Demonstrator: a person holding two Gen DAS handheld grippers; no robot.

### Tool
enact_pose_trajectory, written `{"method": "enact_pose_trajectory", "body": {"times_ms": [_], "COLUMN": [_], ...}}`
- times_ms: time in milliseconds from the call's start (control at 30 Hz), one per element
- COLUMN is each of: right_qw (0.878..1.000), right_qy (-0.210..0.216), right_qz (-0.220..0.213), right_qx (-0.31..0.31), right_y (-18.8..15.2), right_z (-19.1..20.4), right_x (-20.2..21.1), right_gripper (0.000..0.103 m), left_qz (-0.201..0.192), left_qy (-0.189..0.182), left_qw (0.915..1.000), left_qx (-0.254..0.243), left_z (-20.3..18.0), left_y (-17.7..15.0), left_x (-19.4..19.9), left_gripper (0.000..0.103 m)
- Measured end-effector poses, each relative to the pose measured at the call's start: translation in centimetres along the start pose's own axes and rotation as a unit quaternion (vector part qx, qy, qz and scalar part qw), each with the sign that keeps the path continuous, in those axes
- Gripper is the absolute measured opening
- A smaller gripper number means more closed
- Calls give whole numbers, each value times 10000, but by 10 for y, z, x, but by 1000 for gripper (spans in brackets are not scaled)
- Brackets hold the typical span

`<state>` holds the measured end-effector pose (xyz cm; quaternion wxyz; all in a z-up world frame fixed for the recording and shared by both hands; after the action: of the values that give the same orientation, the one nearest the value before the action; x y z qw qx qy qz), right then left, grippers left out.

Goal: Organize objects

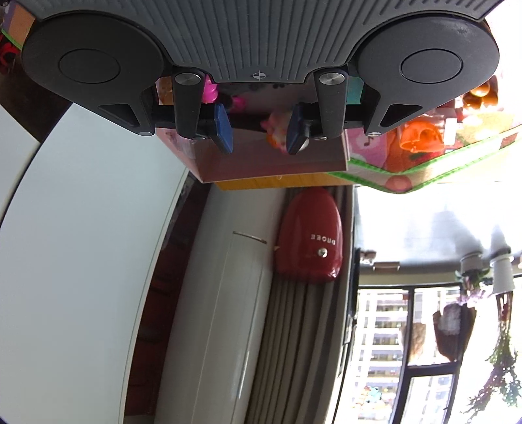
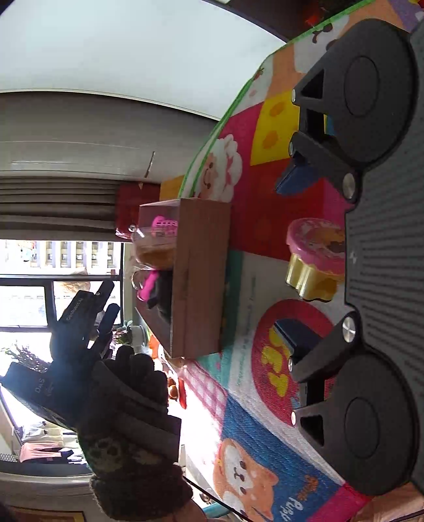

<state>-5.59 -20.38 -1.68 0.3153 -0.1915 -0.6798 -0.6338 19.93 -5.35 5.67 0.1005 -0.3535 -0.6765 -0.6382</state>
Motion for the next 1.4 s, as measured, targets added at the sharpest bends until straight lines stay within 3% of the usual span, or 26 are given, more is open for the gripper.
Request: {"method": "enact_pose_trajectory", "body": {"times_ms": [200, 267, 300, 333, 533, 633, 833, 867, 933, 1033, 1200, 1400], "right_qw": [9995, 9994, 9994, 9994, 9993, 10000, 9972, 9968, 9970, 9980, 9984, 9978], "right_qy": [107, 129, 116, 89, -9, 34, -181, -264, -378, -461, -465, -101], "right_qz": [198, 226, 261, 305, 362, 28, -723, -756, -679, -358, 152, 656], "right_qx": [-231, -219, -175, -143, 13, 50, 90, 74, -67, -238, -296, 29], "right_y": [-16, -14, -12, -11, 12, 58, 195, 218, 249, 267, 260, 259], "right_z": [-4, -3, -1, 0, 4, 5, 7, 6, 3, 0, 18, 85], "right_x": [-9, -12, -14, -16, -10, 8, 14, 3, -20, -52, -87, -133], "right_gripper": [84, 79, 75, 61, 60, 60, 61, 70, 89, 89, 89, 89], "left_qz": [-344, -328, -300, -260, 329, 499, 469, 439, 362, 270, 306, 157], "left_qy": [-212, -279, -271, -273, -458, -342, -233, -194, -126, -77, -23, 30], "left_qw": [9991, 9987, 9985, 9983, 9980, 9977, 9985, 9986, 9987, 9977, 9942, 9921], "left_qx": [-97, -277, -363, -435, -270, -291, 153, 211, 346, 617, 1032, 1248], "left_z": [-12, -21, -24, -25, -11, -1, 30, 37, 53, 81, 116, 140], "left_y": [-31, -51, -62, -74, -139, -158, -165, -164, -162, -161, -167, -173], "left_x": [57, 74, 82, 89, 105, 108, 120, 123, 129, 134, 131, 141], "left_gripper": [39, 39, 39, 39, 39, 39, 39, 39, 39, 39, 39, 39]}}
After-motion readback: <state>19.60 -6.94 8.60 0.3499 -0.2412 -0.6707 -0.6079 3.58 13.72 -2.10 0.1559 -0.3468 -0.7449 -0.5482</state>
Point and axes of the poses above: each gripper's, at about its wrist camera, not at the fingertips, and x roughly against the way its jaws point, z to its left, y to its top, the point moved 7 cm from there along -x, roughly the way its jaws point, and after that the axes turned 8 degrees about z, right-handed, at the moved point
